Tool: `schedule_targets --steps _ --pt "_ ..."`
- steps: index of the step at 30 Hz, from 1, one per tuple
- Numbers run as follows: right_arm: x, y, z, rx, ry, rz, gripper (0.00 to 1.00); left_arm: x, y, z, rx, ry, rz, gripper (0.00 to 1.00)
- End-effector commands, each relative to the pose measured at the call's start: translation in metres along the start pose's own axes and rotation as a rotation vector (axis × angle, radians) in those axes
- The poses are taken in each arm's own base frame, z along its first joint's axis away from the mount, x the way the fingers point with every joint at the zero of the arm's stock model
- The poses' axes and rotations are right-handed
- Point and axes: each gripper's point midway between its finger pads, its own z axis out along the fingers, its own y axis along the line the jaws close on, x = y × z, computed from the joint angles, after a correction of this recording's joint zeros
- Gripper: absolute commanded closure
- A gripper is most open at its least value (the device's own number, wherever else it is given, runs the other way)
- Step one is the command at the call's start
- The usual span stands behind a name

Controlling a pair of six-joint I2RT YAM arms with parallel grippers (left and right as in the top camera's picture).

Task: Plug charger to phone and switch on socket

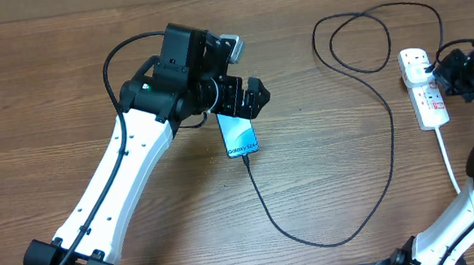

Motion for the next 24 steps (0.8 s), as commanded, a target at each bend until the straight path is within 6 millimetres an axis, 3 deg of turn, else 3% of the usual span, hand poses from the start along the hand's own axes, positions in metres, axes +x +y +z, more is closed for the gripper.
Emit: schedule_targets --steps 1,13,24 --pt "0.008 0.006 0.009 -0.011 0.023 -0.005 0.96 -0.006 -0.006 -0.006 0.002 -0.022 0.043 0.00" --pt "0.017 0.008 0.023 0.001 0.056 -0.017 0.96 -0.006 -0.006 -0.006 0.002 -0.021 0.043 0.00" --pt "0.042 0.010 0.033 0.027 0.142 -0.028 0.96 -0.007 -0.006 -0.006 0.002 -0.025 0.045 0.00"
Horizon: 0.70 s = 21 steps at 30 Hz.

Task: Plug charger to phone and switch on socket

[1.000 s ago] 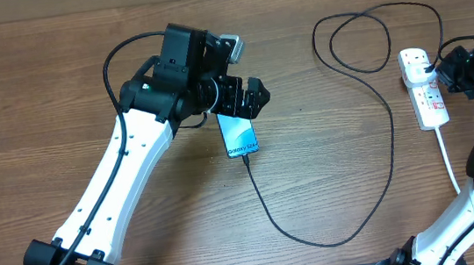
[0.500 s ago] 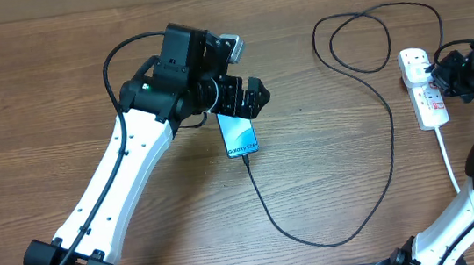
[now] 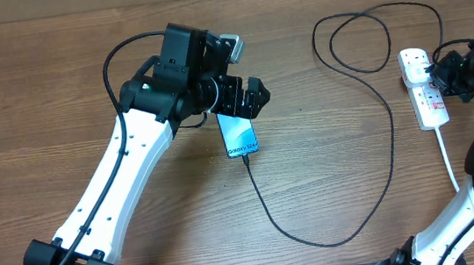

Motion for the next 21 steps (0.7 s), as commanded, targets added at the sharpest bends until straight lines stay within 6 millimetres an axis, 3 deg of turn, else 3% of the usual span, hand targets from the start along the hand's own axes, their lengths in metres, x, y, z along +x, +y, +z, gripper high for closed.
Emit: schedule_targets --steps 1,11,21 --pt "0.038 0.013 0.024 -0.006 0.128 -0.023 0.96 -0.006 -0.006 -0.006 0.002 -0.024 0.044 0.01" --pt "0.072 0.046 0.028 -0.007 0.199 -0.110 0.96 -0.006 -0.006 -0.006 0.002 -0.023 0.044 0.00" --pt "0.095 0.064 0.028 -0.033 0.260 -0.146 0.96 -0.006 -0.006 -0.006 0.002 -0.024 0.048 0.00"
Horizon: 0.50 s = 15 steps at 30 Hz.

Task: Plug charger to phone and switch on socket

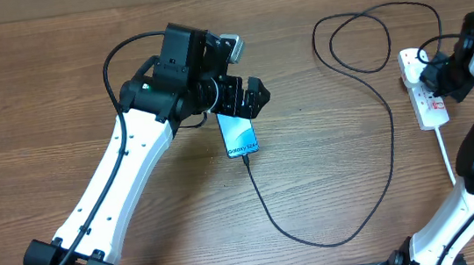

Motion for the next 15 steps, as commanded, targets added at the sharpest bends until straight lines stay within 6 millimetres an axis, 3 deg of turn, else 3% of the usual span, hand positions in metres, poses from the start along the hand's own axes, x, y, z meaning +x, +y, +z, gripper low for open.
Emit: schedule_targets --steps 1,7,10,15 --pt "0.055 0.058 0.032 -0.160 0.178 -0.087 0.96 -0.006 -0.006 -0.006 0.002 -0.023 0.048 0.00" --pt "0.057 0.054 0.027 -0.149 0.196 -0.077 0.96 -0.006 -0.006 -0.006 0.003 -0.023 0.047 0.00" --pt "0.053 0.050 0.016 -0.134 0.187 -0.069 0.96 -0.005 -0.006 -0.006 0.002 -0.019 0.045 0.00" --pt "0.033 0.035 -0.033 -0.047 0.069 -0.051 0.96 -0.002 -0.006 -0.006 0.000 -0.009 0.039 0.00"
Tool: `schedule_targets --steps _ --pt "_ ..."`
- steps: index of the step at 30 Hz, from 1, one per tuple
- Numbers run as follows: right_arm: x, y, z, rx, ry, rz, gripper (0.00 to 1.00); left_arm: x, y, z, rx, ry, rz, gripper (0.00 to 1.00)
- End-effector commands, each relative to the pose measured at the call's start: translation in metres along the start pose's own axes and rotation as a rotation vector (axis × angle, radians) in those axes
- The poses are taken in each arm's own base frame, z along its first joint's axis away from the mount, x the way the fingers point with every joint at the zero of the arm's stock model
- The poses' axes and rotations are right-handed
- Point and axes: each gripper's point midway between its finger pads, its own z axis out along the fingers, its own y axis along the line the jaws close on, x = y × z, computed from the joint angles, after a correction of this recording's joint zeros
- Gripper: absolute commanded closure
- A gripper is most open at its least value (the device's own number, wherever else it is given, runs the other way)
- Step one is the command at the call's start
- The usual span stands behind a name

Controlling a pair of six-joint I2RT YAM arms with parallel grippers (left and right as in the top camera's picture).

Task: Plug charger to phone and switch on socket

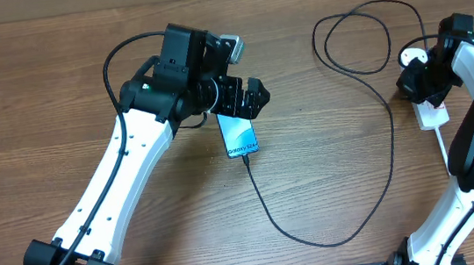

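A phone [239, 137] with a light blue screen lies on the wooden table, its top end hidden under my left gripper [253, 96], whose fingers look open above it. A black charger cable [274, 215] is plugged into the phone's bottom end. It runs in a wide curve across the table and loops up to the white socket strip [434, 114] at the right edge. My right gripper [417, 83] is down on the middle of the strip and looks shut, hiding the switches under it.
The cable forms a loose loop [359, 38] at the back between the two arms. The strip's white lead [449, 163] runs toward the front right beside the right arm's base. The left arm stretches diagonally from the front left.
My right gripper has moved further left and slightly down, now covering the middle of the socket strip. The cable loop near the strip has shifted a little. The left arm and phone have not moved.
The phone had the cable plugged in and the left gripper stayed over its top end throughout. My right gripper was at the right of the strip, then nearer its upper part, and now sits on the strip's middle.
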Motion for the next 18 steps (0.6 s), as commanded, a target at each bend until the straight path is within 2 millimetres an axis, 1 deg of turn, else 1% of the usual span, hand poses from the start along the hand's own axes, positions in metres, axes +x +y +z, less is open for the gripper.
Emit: schedule_targets --steps 1,3,4,5,6,8,9,10,13,15,18 --pt "-0.007 0.009 -0.048 0.022 -0.110 -0.023 0.96 -0.004 -0.006 -0.006 0.001 -0.014 0.040 0.00" --pt "-0.007 0.007 -0.080 0.036 -0.185 -0.020 0.96 -0.003 -0.006 -0.006 0.001 -0.011 0.037 0.00" --pt "-0.006 0.006 -0.101 0.040 -0.230 -0.012 0.96 -0.002 -0.006 -0.006 0.000 -0.008 0.031 0.00" --pt "-0.005 0.005 -0.110 0.039 -0.251 -0.010 0.96 -0.002 -0.005 -0.006 0.000 -0.007 0.026 0.00" --pt "-0.001 0.007 -0.136 0.023 -0.304 -0.015 0.96 -0.002 -0.005 -0.006 0.000 -0.005 0.015 0.00" --pt "0.007 0.009 -0.166 -0.005 -0.363 -0.021 0.96 -0.001 -0.005 -0.006 0.000 -0.004 0.003 0.00" --pt "0.016 0.009 -0.189 -0.025 -0.406 -0.026 0.96 -0.001 -0.006 -0.006 0.000 -0.004 -0.017 0.00" --pt "0.023 0.009 -0.203 -0.037 -0.429 -0.030 0.96 -0.001 -0.006 -0.006 0.000 -0.005 -0.026 0.00" --pt "0.047 0.008 -0.232 -0.074 -0.460 -0.049 0.96 -0.002 -0.008 -0.009 0.005 -0.012 -0.026 0.00" --pt "0.065 0.015 -0.244 -0.121 -0.454 -0.110 0.96 -0.003 -0.011 -0.014 0.007 -0.022 -0.020 0.00" --pt "0.099 0.030 -0.263 -0.228 -0.433 -0.247 0.96 -0.005 -0.016 -0.024 0.012 -0.045 -0.008 0.00"
